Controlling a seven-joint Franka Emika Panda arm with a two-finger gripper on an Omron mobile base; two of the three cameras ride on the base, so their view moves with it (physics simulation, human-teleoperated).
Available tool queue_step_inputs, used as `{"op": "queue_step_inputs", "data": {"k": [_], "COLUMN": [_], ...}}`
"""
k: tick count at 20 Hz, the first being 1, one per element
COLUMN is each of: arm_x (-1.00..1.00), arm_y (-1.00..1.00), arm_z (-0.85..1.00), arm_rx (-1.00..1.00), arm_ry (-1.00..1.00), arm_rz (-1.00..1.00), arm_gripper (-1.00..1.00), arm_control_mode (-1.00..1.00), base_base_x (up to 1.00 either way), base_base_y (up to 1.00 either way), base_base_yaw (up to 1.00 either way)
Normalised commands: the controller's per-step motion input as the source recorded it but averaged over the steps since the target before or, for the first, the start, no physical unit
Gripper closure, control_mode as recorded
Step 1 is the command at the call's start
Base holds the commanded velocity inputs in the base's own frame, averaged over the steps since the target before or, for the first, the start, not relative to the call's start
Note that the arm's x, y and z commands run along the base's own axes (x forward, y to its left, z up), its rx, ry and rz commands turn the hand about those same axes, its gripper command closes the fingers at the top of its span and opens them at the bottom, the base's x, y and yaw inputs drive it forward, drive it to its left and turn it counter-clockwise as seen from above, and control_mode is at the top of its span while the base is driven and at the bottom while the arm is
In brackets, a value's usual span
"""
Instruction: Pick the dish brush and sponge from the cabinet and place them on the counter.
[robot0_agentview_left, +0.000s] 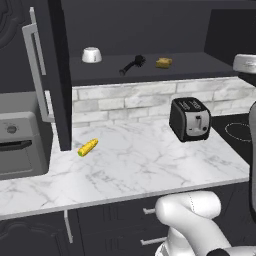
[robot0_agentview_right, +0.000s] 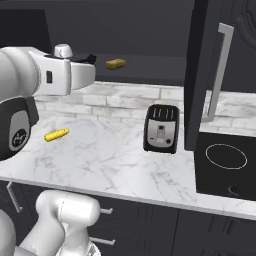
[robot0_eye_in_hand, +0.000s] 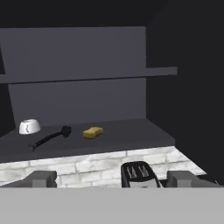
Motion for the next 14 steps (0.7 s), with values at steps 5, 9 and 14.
{"op": "queue_step_inputs", "data": {"k": [5,9,14], "arm_x": [0.0,0.0,0.0], "arm_y": [0.0,0.0,0.02], "arm_z": [0.11,0.03,-0.01], "arm_rx": [0.2,0.19,0.12], "arm_ry": [0.0,0.03,0.03], "arm_rz": [-0.04,-0.04,-0.03], "arm_gripper": [-1.0,-1.0,-1.0], "arm_control_mode": [-1.0,-1.0,-1.0], "base_base_x": [0.0,0.0,0.0], "base_base_y": [0.0,0.0,0.0], "base_base_yaw": [0.0,0.0,0.0]}}
